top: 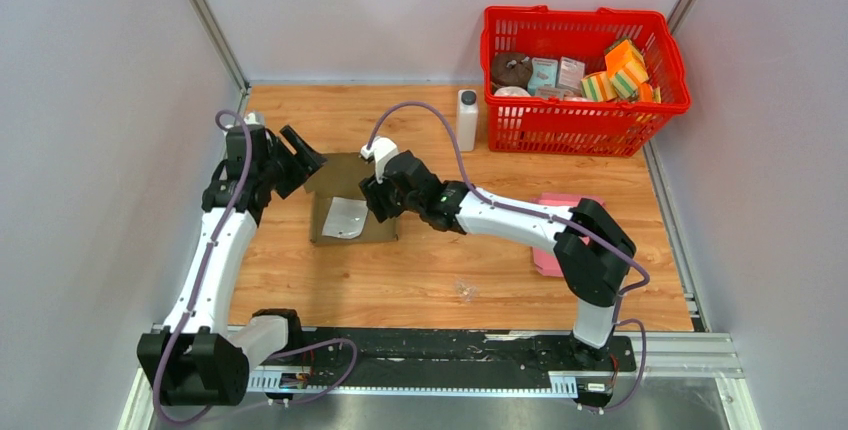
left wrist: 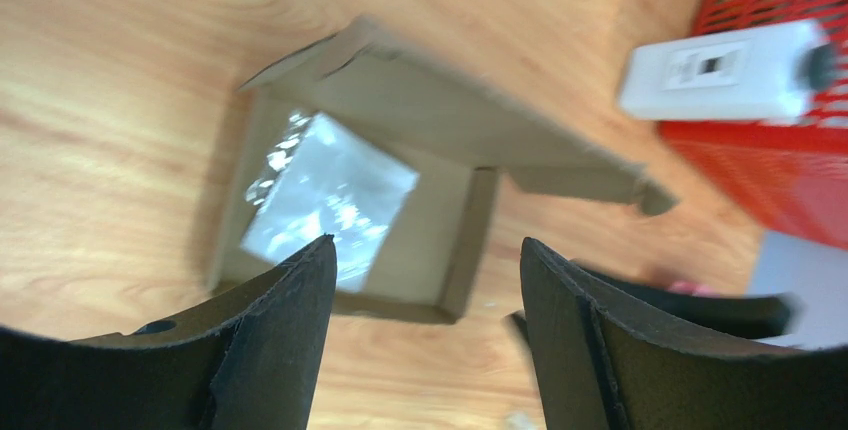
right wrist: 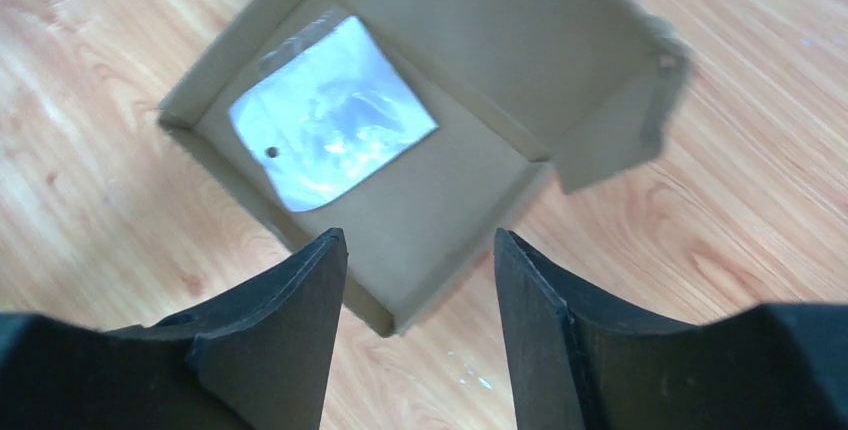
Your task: Fold the paper box
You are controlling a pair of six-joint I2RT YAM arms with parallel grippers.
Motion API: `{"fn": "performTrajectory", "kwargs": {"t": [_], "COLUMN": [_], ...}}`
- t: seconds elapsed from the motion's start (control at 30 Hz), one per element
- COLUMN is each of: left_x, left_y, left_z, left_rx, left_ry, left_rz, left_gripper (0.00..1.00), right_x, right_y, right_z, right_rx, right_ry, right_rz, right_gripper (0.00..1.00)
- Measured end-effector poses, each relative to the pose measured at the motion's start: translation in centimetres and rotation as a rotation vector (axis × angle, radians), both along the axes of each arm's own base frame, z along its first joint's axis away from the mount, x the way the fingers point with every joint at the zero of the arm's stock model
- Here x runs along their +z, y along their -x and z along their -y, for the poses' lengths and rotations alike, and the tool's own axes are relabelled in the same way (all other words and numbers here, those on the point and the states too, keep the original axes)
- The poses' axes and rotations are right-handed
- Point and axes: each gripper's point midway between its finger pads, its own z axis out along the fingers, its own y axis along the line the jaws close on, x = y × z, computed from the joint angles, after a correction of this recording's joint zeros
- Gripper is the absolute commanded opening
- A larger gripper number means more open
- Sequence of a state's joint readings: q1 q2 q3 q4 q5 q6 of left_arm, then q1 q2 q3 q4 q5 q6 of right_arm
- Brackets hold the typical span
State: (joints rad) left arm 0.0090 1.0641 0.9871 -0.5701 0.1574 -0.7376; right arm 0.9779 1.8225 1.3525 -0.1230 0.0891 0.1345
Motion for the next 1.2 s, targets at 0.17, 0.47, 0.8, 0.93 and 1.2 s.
{"fn": "performTrajectory", "kwargs": {"t": [0.17, 0.47, 0.8, 0.93, 1.2], "left_x": [-3.0, -5.3, -7.8, -7.7, -7.7], "left_y": [3.1, -0.1, -4.2, -5.1, -5.6], "left_z": [-2.2, -5.2, -3.8, -3.1, -2.6], "left_rx": [0.015, -0.045, -0.262, -0.297, -0.318], "left_ry": [-0.15, -0.383, -0.41, -0.395, -0.383], "left_rz": [-0.063, -0.207, -0.237, -0.183, -0.147], "left_gripper": [0.82, 0.88, 0.76, 0.7, 0.6], "right_x": [-0.1, -0.8, -3.5, -3.9, -2.9], "right_y": [-2.0, -4.9, -8.5, -8.4, -8.7], "right_z": [3.0, 5.7, 6.0, 5.4, 4.3], "right_rx": [-0.109, -0.156, -0.05, -0.03, -0.005], "right_ry": [0.091, 0.134, 0.062, 0.05, 0.007], "right_rz": [-0.061, -0.095, -0.088, -0.092, -0.055], "right_gripper": [0.62, 0.66, 0.43, 0.43, 0.48]}}
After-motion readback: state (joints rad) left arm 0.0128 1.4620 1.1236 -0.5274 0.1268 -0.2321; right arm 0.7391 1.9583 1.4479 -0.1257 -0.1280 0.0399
